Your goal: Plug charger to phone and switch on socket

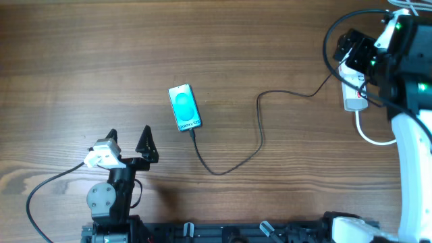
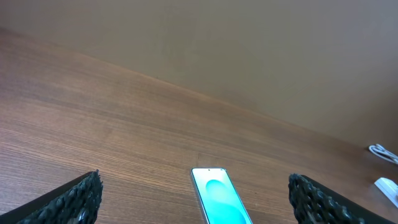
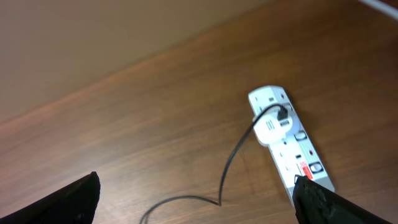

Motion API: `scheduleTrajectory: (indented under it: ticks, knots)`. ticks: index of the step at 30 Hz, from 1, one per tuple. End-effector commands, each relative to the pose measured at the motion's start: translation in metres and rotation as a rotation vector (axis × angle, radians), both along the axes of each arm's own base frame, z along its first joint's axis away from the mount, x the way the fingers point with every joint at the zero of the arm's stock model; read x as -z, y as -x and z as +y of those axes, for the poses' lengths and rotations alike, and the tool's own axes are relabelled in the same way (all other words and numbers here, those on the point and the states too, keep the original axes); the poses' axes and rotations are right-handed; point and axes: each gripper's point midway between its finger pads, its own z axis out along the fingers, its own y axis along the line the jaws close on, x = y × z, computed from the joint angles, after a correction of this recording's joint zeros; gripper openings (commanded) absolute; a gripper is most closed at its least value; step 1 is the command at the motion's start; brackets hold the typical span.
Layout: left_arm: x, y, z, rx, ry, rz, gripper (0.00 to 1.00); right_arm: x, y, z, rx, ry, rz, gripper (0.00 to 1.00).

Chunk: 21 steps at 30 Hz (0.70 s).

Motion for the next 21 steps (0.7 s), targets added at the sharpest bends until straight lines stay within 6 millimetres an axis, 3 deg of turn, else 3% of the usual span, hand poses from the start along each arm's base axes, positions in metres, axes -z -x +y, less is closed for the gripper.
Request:
scheduleTrajectory:
  ticks: [1, 13, 21]
  knots:
    - [0.001, 0.000, 0.001, -0.007, -0.025, -0.002, 1.00, -0.037, 0.015, 0.001, -0.005, 0.032, -0.095, 1.00]
    - [0.001, 0.000, 0.001, -0.007, -0.025, -0.002, 1.00, -0.110, 0.078, 0.010, -0.008, 0.053, -0.308, 1.00]
    - [0.001, 0.000, 0.001, -0.007, -0.025, -0.002, 1.00, -0.132, 0.100, 0.052, -0.139, 0.042, -0.386, 1.00]
